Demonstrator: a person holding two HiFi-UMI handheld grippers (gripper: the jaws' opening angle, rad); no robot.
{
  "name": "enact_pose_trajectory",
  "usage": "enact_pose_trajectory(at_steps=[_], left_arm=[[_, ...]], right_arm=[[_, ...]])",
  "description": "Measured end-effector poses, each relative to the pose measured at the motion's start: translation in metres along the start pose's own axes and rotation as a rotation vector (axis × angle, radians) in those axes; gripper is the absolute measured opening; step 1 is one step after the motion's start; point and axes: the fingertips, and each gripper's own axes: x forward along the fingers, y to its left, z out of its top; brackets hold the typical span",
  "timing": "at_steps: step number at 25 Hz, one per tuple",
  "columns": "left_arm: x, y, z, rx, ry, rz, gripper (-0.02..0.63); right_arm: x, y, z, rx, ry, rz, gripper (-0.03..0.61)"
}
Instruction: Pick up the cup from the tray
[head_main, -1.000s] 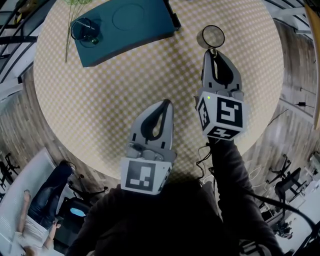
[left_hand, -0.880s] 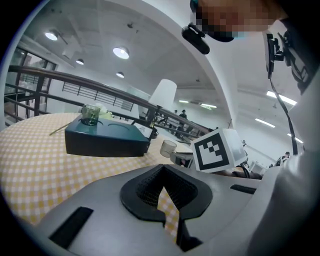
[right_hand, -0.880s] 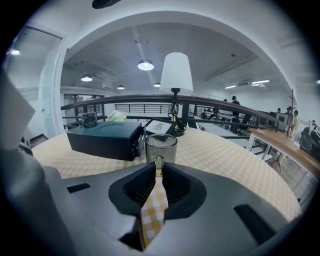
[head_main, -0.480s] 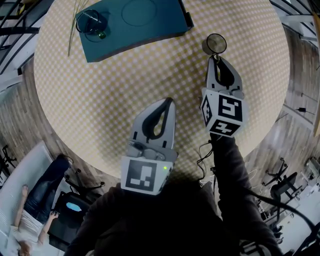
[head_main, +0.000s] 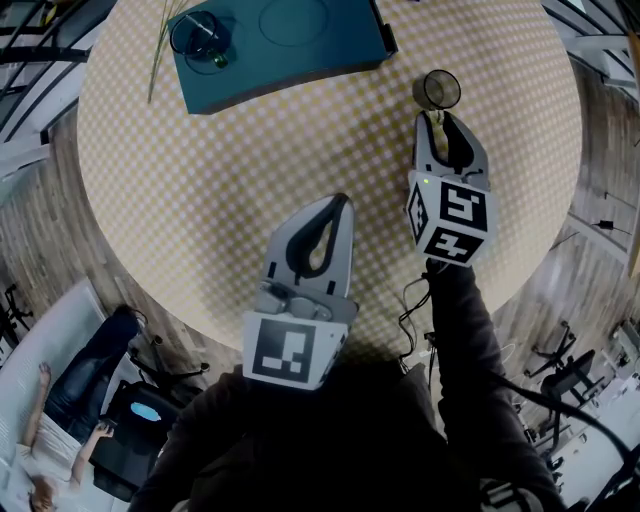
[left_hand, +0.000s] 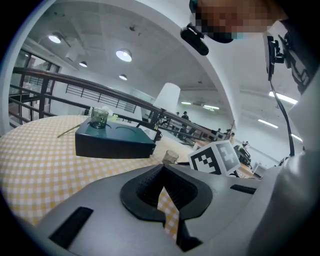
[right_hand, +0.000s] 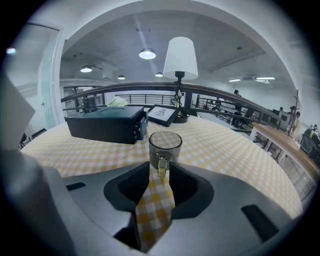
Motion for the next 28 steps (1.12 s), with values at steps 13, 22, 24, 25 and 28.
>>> enact_pose_trajectory(at_steps=[13, 22, 24, 25, 28], left_arm=[[-0.056, -0.011, 0.045, 0.099, -0.165, 0.092, 0.005], [-0.138, -0.064, 0.072, 0.213, -0.294, 0.169, 0.005], [-0.154, -0.073, 0.081, 0.224, -0.337, 0.196, 0.005], [-0.161, -0.077, 0.086, 0.237, -0.364, 0.209, 0.005], [-0.181, -0.09, 0.098, 0.268, -0.431, 0.246, 0.005]], right_arm=[[-0.1, 0.017, 0.028, 0.018, -0.126, 0.066, 0.078], [-0.245, 0.092, 0.084, -0.091, -0.391, 0.33, 0.01], [-0.269, 0.105, 0.091, -0.086, -0.429, 0.386, 0.011], [-0.277, 0.109, 0.096, -0.087, -0.454, 0.409, 0.011], [-0.298, 0.114, 0.105, -0.102, -0.508, 0.453, 0.011]])
